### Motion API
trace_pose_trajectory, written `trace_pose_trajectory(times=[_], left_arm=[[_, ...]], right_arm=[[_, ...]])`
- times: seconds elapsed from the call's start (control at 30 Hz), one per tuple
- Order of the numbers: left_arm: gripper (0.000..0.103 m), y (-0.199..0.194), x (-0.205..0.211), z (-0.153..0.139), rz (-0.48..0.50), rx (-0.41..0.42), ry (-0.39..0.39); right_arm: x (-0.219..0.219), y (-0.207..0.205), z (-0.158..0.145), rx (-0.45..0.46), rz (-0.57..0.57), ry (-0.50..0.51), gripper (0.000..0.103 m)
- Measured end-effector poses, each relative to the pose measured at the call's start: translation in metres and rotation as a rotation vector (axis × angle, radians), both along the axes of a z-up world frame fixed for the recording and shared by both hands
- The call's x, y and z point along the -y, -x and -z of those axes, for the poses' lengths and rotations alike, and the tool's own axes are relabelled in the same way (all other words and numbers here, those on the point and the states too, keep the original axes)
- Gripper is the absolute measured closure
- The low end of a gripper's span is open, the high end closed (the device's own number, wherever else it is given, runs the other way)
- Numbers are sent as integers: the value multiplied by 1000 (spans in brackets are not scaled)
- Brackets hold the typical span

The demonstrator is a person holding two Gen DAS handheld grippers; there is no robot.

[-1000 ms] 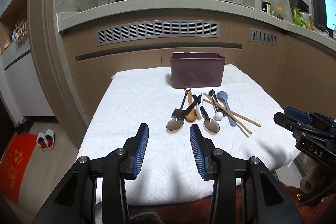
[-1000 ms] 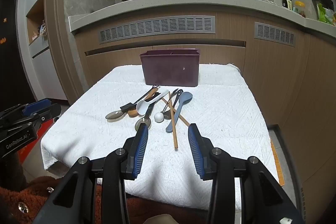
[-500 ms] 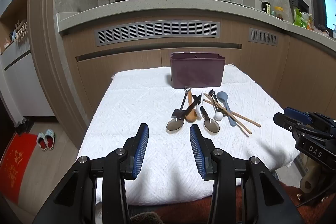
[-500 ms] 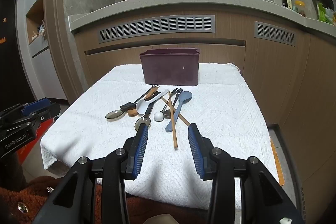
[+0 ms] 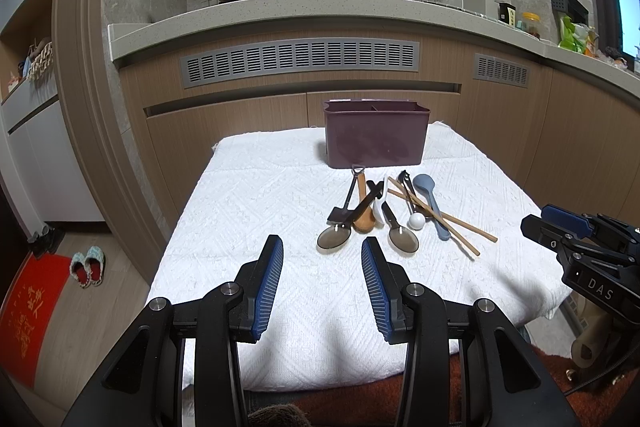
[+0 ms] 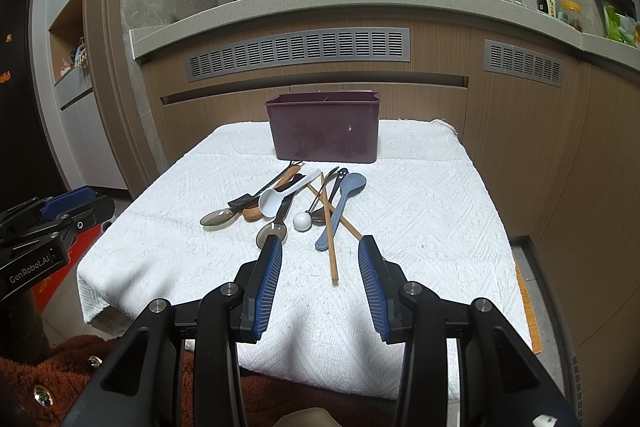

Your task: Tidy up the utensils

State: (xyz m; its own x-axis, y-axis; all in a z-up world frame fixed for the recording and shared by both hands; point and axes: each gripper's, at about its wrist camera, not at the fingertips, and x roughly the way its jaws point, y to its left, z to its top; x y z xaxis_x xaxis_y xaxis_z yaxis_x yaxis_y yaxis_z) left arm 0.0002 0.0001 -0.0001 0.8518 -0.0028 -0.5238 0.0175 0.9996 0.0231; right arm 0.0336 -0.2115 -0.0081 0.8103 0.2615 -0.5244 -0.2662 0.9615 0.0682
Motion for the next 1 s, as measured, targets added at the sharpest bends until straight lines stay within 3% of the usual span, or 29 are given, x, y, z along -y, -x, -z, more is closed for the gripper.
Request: trace_pose_trajectory(times=[0.53,0.73,0.9,1.0], left_arm=[[61,-4,-1,3,17,-11,-9],[61,-40,-12,1,36,-20,36],[61,-89,-22,10,125,-131,176],[61,-110,-18,17,132,-147,141]], right_arm=[[0,-2,1,0,-3,5,65],[0,-19,-3,21,-13,52,65],[0,-55,2,-10,-15,105,65],[2,-75,10,-52,-14,114,65]])
